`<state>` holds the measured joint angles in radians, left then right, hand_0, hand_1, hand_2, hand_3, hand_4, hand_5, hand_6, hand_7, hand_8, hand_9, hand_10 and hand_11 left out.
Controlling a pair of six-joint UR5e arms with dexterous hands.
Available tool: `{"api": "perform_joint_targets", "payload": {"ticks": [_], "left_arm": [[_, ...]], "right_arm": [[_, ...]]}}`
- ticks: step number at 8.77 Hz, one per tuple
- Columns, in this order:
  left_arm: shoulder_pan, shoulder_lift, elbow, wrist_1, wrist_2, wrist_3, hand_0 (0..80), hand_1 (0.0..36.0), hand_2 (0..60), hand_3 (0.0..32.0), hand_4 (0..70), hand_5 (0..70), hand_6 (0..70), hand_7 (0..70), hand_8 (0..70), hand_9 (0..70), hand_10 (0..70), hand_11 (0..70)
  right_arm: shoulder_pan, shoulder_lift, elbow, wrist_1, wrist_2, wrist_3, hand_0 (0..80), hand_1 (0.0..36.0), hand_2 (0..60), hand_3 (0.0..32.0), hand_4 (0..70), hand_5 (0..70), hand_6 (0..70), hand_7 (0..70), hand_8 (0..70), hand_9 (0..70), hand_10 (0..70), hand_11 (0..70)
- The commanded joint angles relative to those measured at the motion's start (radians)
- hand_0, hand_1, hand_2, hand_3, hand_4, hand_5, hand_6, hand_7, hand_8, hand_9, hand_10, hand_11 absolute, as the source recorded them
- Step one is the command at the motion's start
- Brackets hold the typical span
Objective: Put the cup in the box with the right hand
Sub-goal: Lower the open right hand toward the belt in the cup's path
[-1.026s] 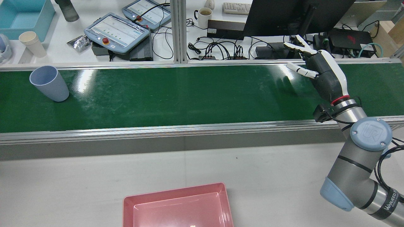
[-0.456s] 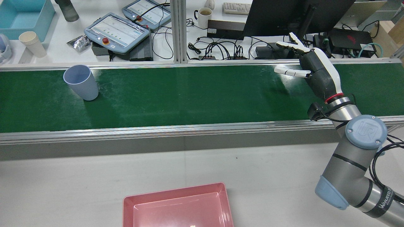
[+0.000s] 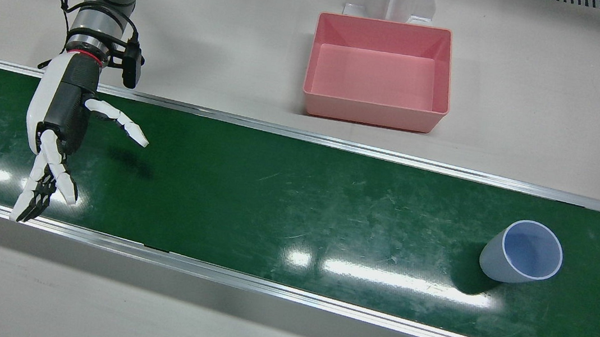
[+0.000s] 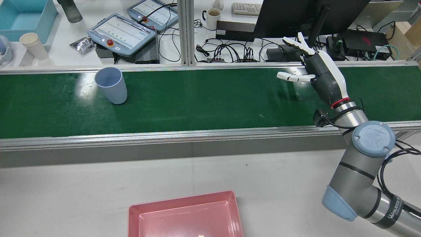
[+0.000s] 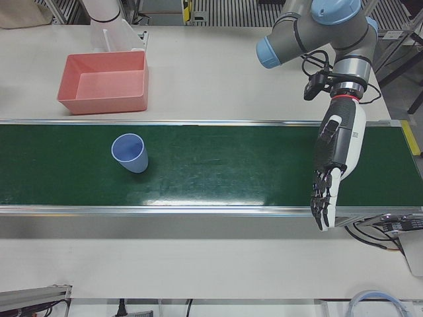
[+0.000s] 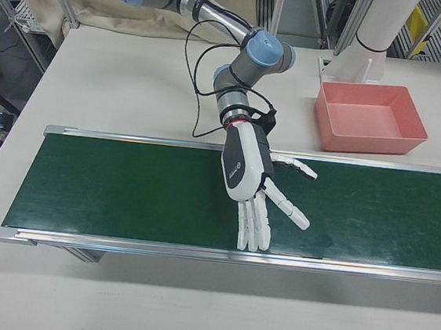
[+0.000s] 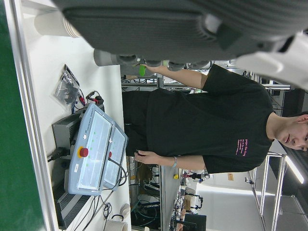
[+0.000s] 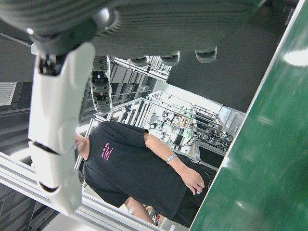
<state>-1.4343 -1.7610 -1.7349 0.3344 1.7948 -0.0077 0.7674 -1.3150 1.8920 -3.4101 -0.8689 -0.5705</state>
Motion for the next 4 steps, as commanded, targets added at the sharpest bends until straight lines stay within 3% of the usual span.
{"api": "perform_joint_targets", "payload": {"ticks": [1, 2, 3, 4], "left_arm": [[0.0, 0.0, 0.0, 0.002, 0.0, 0.0, 0.0, 0.0, 0.0, 0.0, 0.0, 0.0, 0.0, 0.0, 0.0, 0.0, 0.0, 0.0], [0.0, 0.0, 0.0, 0.0, 0.0, 0.0, 0.0, 0.0, 0.0, 0.0, 0.0, 0.0, 0.0, 0.0, 0.0, 0.0, 0.0, 0.0], [0.0, 0.0, 0.0, 0.0, 0.0, 0.0, 0.0, 0.0, 0.0, 0.0, 0.0, 0.0, 0.0, 0.0, 0.0, 0.0, 0.0, 0.0], [0.0, 0.0, 0.0, 0.0, 0.0, 0.0, 0.0, 0.0, 0.0, 0.0, 0.0, 0.0, 0.0, 0.0, 0.0, 0.0, 0.0, 0.0]], "right_arm": [[-0.053, 0.0, 0.001, 0.017, 0.007, 0.004, 51.6, 22.3, 15.0, 31.8, 0.0, 5.6, 0.0, 2.1, 0.0, 0.0, 0.0, 0.0], [-0.05, 0.0, 0.01, 0.017, 0.008, 0.011, 46.0, 15.1, 14.0, 32.0, 0.0, 3.5, 0.0, 1.6, 0.0, 0.0, 0.0, 0.0], [-0.046, -0.003, 0.01, 0.015, 0.019, 0.017, 40.2, 10.3, 14.0, 24.2, 0.6, 1.9, 0.0, 2.6, 0.0, 0.0, 0.0, 0.0], [-0.046, -0.021, 0.009, 0.017, 0.055, 0.018, 40.0, 9.8, 14.3, 1.8, 9.1, 1.8, 1.2, 7.5, 0.1, 0.1, 0.0, 0.0]]}}
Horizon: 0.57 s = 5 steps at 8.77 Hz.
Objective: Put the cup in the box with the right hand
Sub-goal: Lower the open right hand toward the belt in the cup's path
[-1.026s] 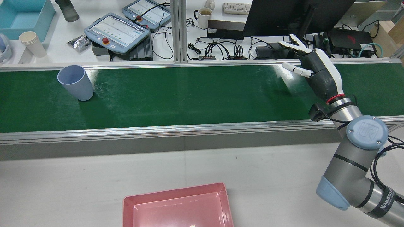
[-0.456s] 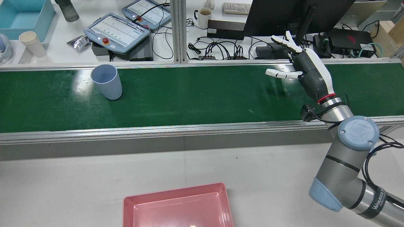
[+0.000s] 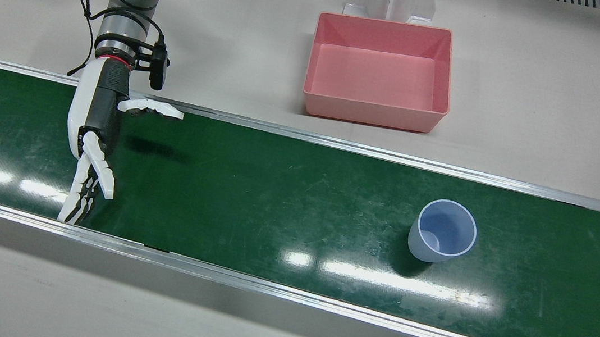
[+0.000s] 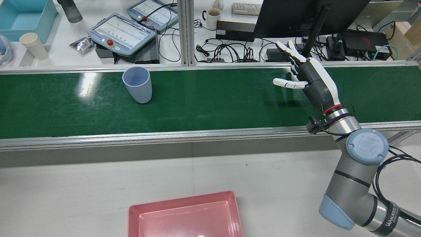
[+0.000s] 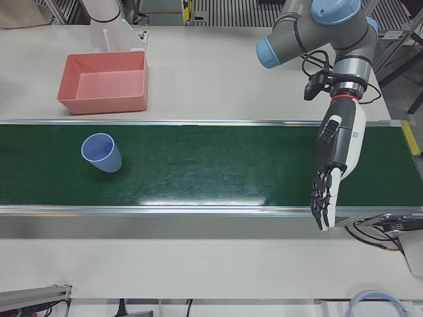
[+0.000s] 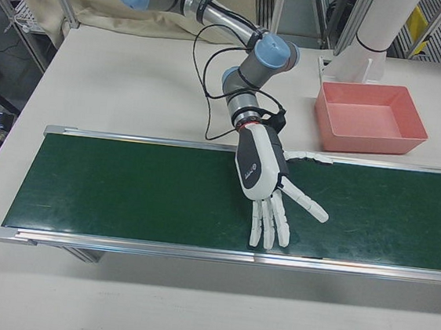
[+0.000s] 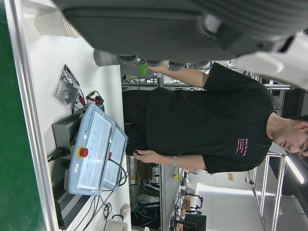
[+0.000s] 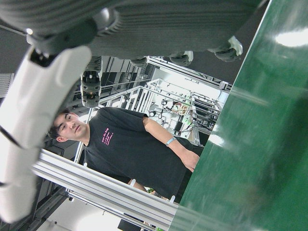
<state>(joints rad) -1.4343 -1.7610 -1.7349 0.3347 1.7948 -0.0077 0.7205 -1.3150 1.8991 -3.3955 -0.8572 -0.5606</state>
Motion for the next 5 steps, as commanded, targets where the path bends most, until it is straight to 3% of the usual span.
{"api": "perform_joint_targets", "payload": {"ticks": [1, 3, 5], "left_arm": [[0.0, 0.0, 0.0, 0.0, 0.0, 0.0, 0.0, 0.0, 0.0, 0.0, 0.0, 0.0, 0.0, 0.0, 0.0, 0.0, 0.0, 0.0], [0.0, 0.0, 0.0, 0.0, 0.0, 0.0, 0.0, 0.0, 0.0, 0.0, 0.0, 0.0, 0.0, 0.0, 0.0, 0.0, 0.0, 0.0], [0.0, 0.0, 0.0, 0.001, 0.0, 0.0, 0.0, 0.0, 0.0, 0.0, 0.0, 0.0, 0.0, 0.0, 0.0, 0.0, 0.0, 0.0]], "right_arm": [[0.003, -0.029, -0.003, 0.002, 0.052, 0.01, 38.7, 8.3, 14.5, 0.0, 19.5, 1.2, 4.0, 16.1, 1.5, 1.8, 0.0, 0.0], [-0.001, -0.029, -0.011, -0.001, 0.078, 0.007, 37.8, 7.7, 16.7, 0.0, 25.2, 1.0, 4.7, 19.4, 2.9, 3.5, 0.0, 0.0], [-0.004, -0.027, -0.011, -0.002, 0.079, 0.005, 37.4, 7.6, 16.3, 0.0, 22.3, 1.1, 4.7, 19.3, 3.0, 3.0, 0.0, 0.0]]}}
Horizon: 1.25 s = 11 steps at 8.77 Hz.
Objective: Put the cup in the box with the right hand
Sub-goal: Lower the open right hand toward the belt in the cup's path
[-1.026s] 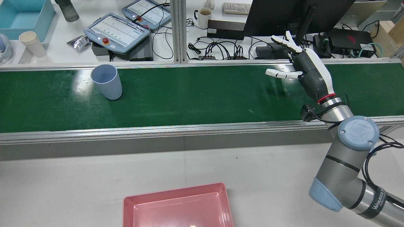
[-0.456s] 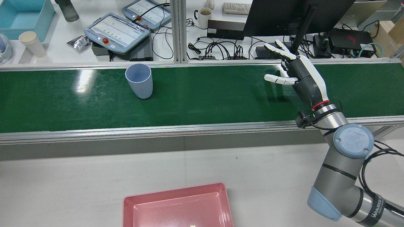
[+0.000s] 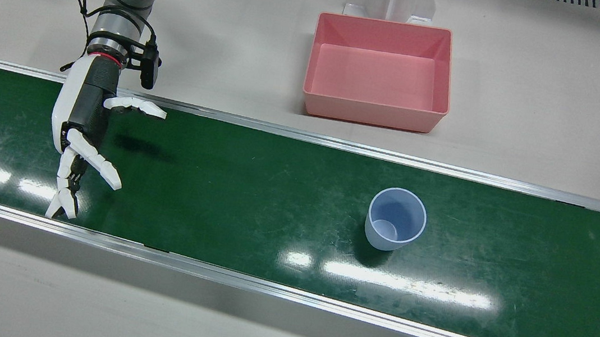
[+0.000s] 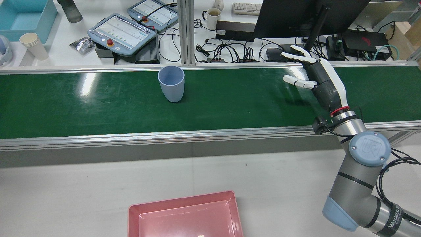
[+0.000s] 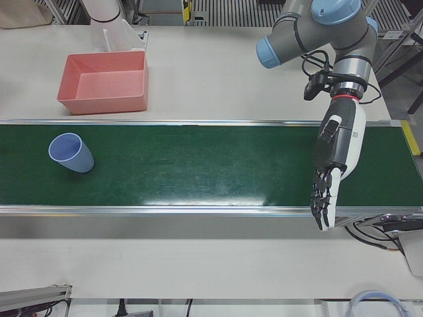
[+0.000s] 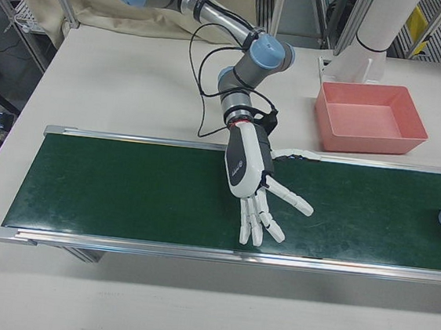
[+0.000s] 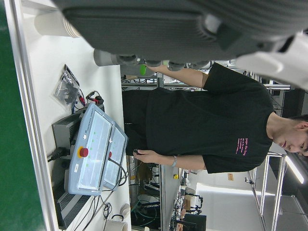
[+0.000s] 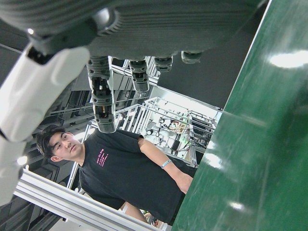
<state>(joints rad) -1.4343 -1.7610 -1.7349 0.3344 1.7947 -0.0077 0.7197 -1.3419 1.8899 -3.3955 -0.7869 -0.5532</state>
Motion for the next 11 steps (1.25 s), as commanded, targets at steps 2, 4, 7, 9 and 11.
{"api": "perform_joint_targets", "payload": {"ticks": [2, 4, 7, 9, 11], "left_arm": [[0.0, 0.0, 0.0, 0.0, 0.0, 0.0, 0.0, 0.0, 0.0, 0.0, 0.0, 0.0, 0.0, 0.0, 0.0, 0.0, 0.0, 0.0], [0.0, 0.0, 0.0, 0.0, 0.0, 0.0, 0.0, 0.0, 0.0, 0.0, 0.0, 0.0, 0.0, 0.0, 0.0, 0.0, 0.0, 0.0], [0.0, 0.0, 0.0, 0.0, 0.0, 0.0, 0.0, 0.0, 0.0, 0.0, 0.0, 0.0, 0.0, 0.0, 0.0, 0.0, 0.0, 0.0], [0.0, 0.0, 0.0, 0.0, 0.0, 0.0, 0.0, 0.0, 0.0, 0.0, 0.0, 0.0, 0.0, 0.0, 0.0, 0.0, 0.0, 0.0], [0.0, 0.0, 0.0, 0.0, 0.0, 0.0, 0.0, 0.0, 0.0, 0.0, 0.0, 0.0, 0.0, 0.0, 0.0, 0.0, 0.0, 0.0]], "right_arm": [[-0.014, 0.001, -0.003, -0.001, 0.009, -0.007, 37.9, 8.0, 16.2, 0.0, 21.4, 1.1, 4.6, 19.2, 2.4, 2.6, 0.0, 0.0], [-0.028, 0.003, -0.002, -0.002, 0.009, -0.007, 38.0, 8.2, 16.2, 0.0, 19.9, 1.3, 4.5, 18.8, 2.4, 2.5, 0.0, 0.0], [-0.04, 0.001, -0.003, -0.004, 0.011, -0.008, 39.1, 9.2, 15.8, 0.0, 16.4, 1.6, 4.3, 17.5, 2.0, 2.1, 0.0, 0.0], [-0.057, 0.0, -0.003, -0.008, 0.05, -0.008, 39.2, 9.2, 15.8, 0.0, 15.8, 1.6, 4.3, 17.5, 2.2, 2.2, 0.0, 0.0], [-0.066, 0.003, -0.003, -0.008, 0.052, -0.01, 38.8, 9.1, 15.7, 0.0, 14.9, 1.6, 4.1, 15.9, 2.2, 1.9, 0.0, 0.0]]}}
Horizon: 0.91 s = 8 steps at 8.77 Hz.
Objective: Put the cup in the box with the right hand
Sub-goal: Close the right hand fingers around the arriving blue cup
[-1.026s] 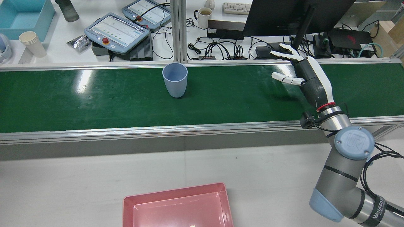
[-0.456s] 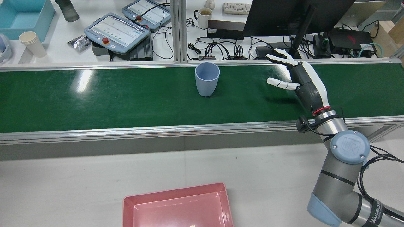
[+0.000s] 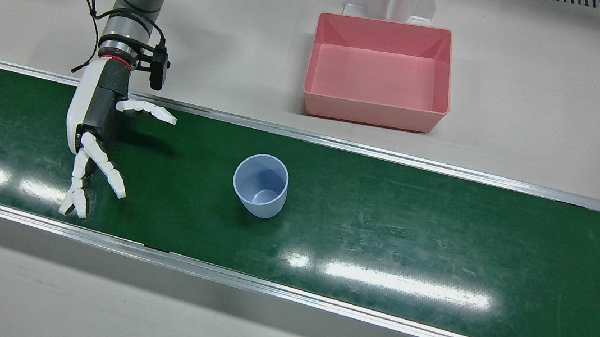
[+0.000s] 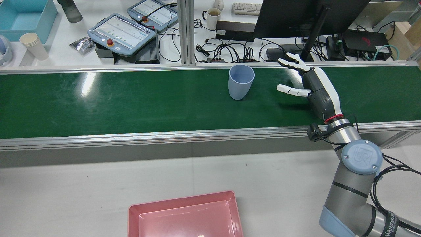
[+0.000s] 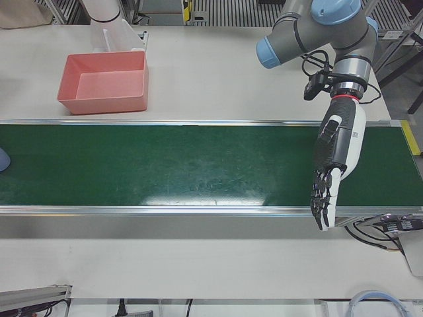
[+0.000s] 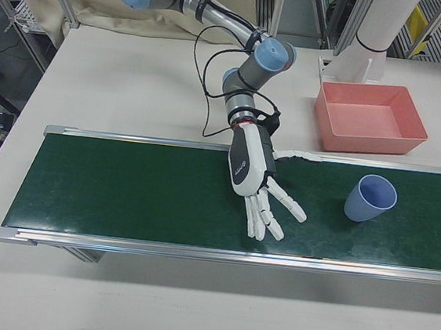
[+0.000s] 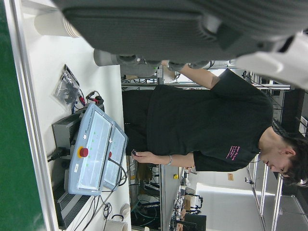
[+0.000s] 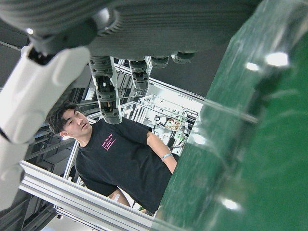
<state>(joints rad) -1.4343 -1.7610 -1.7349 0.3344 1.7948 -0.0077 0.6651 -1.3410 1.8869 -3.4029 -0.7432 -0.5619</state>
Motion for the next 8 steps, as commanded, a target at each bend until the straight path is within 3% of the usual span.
{"api": "perform_joint_targets", "payload": {"ticks": [1, 7, 8], "left_arm": [[0.0, 0.0, 0.0, 0.0, 0.0, 0.0, 0.0, 0.0, 0.0, 0.0, 0.0, 0.0, 0.0, 0.0, 0.0, 0.0, 0.0, 0.0], [0.0, 0.0, 0.0, 0.0, 0.0, 0.0, 0.0, 0.0, 0.0, 0.0, 0.0, 0.0, 0.0, 0.0, 0.0, 0.0, 0.0, 0.0], [0.0, 0.0, 0.0, 0.002, 0.0, 0.0, 0.0, 0.0, 0.0, 0.0, 0.0, 0.0, 0.0, 0.0, 0.0, 0.0, 0.0, 0.0]], "right_arm": [[-0.013, 0.002, -0.005, 0.001, 0.008, -0.001, 39.0, 9.1, 15.8, 0.0, 15.6, 1.6, 4.2, 16.7, 2.3, 2.2, 0.0, 0.0], [-0.013, 0.009, -0.025, 0.011, 0.01, 0.01, 38.8, 9.2, 16.1, 0.0, 14.6, 1.7, 4.2, 16.5, 2.3, 2.2, 0.0, 0.0], [-0.013, 0.008, -0.026, 0.013, 0.052, 0.008, 39.0, 9.4, 16.8, 0.0, 15.2, 1.7, 4.4, 17.6, 2.3, 2.8, 0.0, 0.0]]}}
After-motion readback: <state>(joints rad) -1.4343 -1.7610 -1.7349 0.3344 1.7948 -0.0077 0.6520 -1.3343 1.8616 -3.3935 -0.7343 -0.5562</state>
